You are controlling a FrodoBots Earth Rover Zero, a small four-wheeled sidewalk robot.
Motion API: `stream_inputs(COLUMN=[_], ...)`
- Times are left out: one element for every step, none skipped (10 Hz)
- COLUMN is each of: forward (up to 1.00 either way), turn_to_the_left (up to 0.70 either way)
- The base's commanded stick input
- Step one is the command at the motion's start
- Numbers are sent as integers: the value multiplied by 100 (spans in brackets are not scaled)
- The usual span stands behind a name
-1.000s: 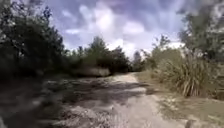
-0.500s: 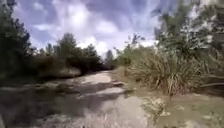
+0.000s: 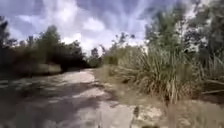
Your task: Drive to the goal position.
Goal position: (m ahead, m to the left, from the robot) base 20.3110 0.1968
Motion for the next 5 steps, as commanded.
stream_inputs(forward=[100,100,100,100,100], turn_to_the_left=[12,0,0,0,0])
